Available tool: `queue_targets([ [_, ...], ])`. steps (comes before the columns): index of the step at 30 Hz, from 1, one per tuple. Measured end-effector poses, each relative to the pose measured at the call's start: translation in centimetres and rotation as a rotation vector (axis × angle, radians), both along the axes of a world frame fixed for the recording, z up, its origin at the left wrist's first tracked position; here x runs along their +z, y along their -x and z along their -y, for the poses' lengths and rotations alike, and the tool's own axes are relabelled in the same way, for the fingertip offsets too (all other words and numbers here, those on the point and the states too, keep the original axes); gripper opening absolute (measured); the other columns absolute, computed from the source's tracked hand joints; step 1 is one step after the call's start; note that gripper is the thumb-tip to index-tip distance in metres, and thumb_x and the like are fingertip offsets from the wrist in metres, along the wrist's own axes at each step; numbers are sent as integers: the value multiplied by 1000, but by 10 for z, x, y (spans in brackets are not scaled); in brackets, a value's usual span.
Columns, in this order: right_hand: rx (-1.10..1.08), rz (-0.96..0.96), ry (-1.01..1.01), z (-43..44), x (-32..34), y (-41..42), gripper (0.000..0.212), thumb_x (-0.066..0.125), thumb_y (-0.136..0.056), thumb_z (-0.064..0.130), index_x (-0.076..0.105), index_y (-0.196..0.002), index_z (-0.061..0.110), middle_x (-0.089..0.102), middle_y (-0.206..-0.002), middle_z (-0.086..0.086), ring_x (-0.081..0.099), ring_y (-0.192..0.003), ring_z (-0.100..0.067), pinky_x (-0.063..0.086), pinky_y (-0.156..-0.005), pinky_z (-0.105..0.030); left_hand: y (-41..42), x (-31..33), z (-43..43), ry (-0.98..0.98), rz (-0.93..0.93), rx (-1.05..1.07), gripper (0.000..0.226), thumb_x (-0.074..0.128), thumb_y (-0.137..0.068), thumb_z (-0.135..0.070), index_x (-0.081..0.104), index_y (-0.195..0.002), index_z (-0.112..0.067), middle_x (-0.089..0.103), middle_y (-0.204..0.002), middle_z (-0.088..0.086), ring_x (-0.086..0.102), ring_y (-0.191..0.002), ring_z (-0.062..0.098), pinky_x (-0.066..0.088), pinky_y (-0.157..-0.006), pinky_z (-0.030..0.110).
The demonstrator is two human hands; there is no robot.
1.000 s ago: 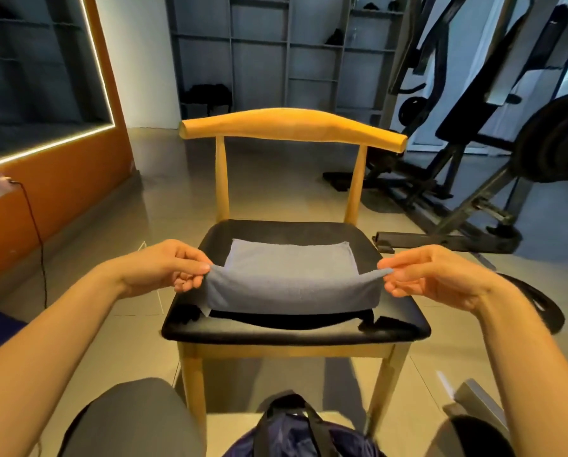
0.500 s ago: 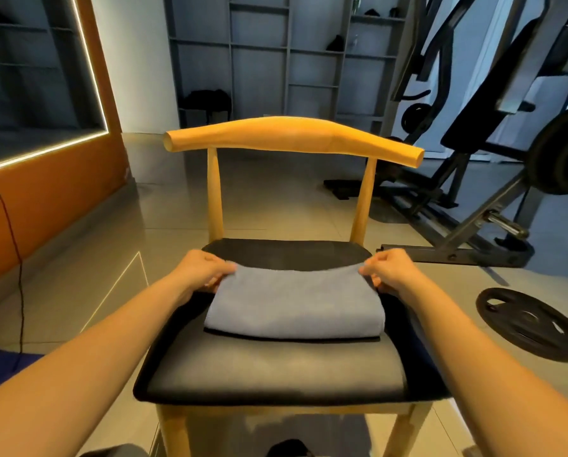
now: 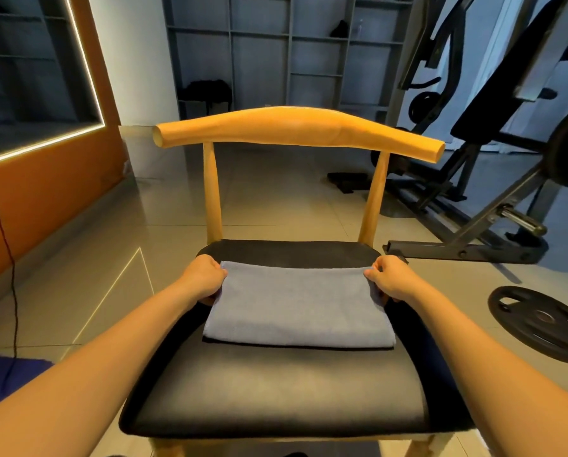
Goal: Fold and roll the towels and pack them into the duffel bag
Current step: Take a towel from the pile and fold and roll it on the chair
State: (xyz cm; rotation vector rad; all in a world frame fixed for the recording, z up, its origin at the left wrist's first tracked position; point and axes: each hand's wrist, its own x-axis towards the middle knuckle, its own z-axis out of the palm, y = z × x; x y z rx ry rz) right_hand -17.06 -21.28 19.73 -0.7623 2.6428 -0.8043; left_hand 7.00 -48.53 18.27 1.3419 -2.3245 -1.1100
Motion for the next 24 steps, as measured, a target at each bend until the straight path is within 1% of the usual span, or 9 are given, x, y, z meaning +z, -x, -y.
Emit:
queue_targets([
  [3, -15, -105, -121, 8, -4, 2, 29, 57, -101, 29, 59, -79, 9, 66, -80, -11, 66, -83, -32, 54, -76, -42, 6, 1, -1, 108, 117, -25, 32, 57, -101, -24, 60, -74, -7, 63, -71, 12, 66, -73, 29, 52, -66, 36],
  [5, -50, -190, -188, 8, -5, 1, 32, 60, -98, 41, 58, -82, 13, 63, -78, -6, 63, -78, -28, 55, -69, -42, 6, 7, -5, 222, 218, -55, 36, 63, -95, -38, 57, -73, -10, 62, -70, 7, 62, -68, 24, 43, -55, 31],
  [7, -58, -169, -197, 7, 1, 1, 39, 64, -91, 51, 59, -80, 15, 58, -70, -2, 58, -68, -23, 46, -59, -35, 7, 13, -6, 260, 273, -99, 44, 70, -87, -52, 54, -72, -13, 59, -69, 3, 55, -63, 19, 38, -56, 30],
  [9, -44, -25, -168, 8, 8, -1, 39, 73, -86, 49, 62, -82, 11, 54, -68, -3, 53, -63, -20, 39, -55, -32, 10, 18, -6, 161, 255, -175, 42, 77, -82, -50, 56, -80, -13, 58, -78, 6, 52, -69, 19, 38, -63, 32],
  [12, -24, 160, -196, 11, 20, -6, 35, 80, -81, 31, 59, -96, 8, 56, -83, -8, 53, -70, -18, 39, -55, -28, 16, 22, -3, 18, 223, -226, 36, 85, -79, -36, 60, -85, -9, 59, -85, 9, 54, -76, 21, 41, -67, 31],
  [16, 31, 198, -140, 6, 27, -8, 21, 80, -80, 14, 60, -84, 9, 57, -78, -11, 57, -71, -22, 49, -57, -28, 17, 26, -7, -7, 177, -272, 21, 82, -77, -19, 64, -76, -9, 60, -76, 9, 56, -72, 22, 43, -63, 32],
  [19, 59, 287, -87, -1, 35, -14, 18, 70, -85, -6, 58, -90, 7, 64, -86, -19, 67, -77, -29, 62, -64, -36, 4, 32, -14, -83, 81, -253, 18, 79, -80, -14, 62, -81, -10, 62, -81, 11, 60, -76, 23, 50, -61, 29],
  [21, 33, 251, -31, 2, 45, -12, 17, 66, -86, -8, 59, -91, 7, 65, -90, -20, 67, -79, -30, 63, -68, -39, -13, 36, -22, -213, 0, -189, 22, 79, -83, -13, 63, -95, -6, 67, -95, 13, 66, -86, 26, 56, -62, 31],
  [24, -28, 78, 142, 26, 64, 0, 18, 69, -85, -5, 60, -95, 7, 61, -95, -18, 61, -79, -27, 55, -64, -34, -41, 44, -41, -465, -120, -95, 25, 75, -87, -9, 64, -110, -8, 69, -99, 15, 68, -81, 22, 59, -58, 30],
])
